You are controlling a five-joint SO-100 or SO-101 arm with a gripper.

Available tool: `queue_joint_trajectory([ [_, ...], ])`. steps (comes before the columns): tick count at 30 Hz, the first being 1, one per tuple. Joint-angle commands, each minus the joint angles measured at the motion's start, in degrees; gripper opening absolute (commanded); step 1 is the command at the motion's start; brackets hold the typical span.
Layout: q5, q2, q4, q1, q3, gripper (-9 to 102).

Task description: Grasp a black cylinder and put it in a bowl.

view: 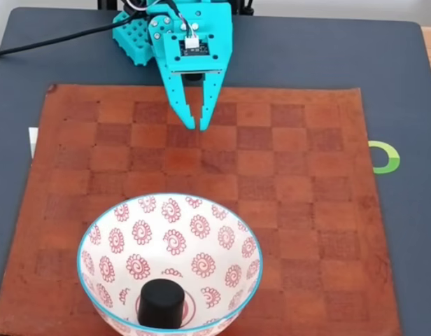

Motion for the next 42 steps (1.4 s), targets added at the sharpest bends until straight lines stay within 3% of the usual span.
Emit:
queue_joint_trajectory([
  [1,-0.18,3.08,0.18,0.35,-0.44,0],
  [42,-0.18,3.16,0.44,-0.44,-0.70,0],
])
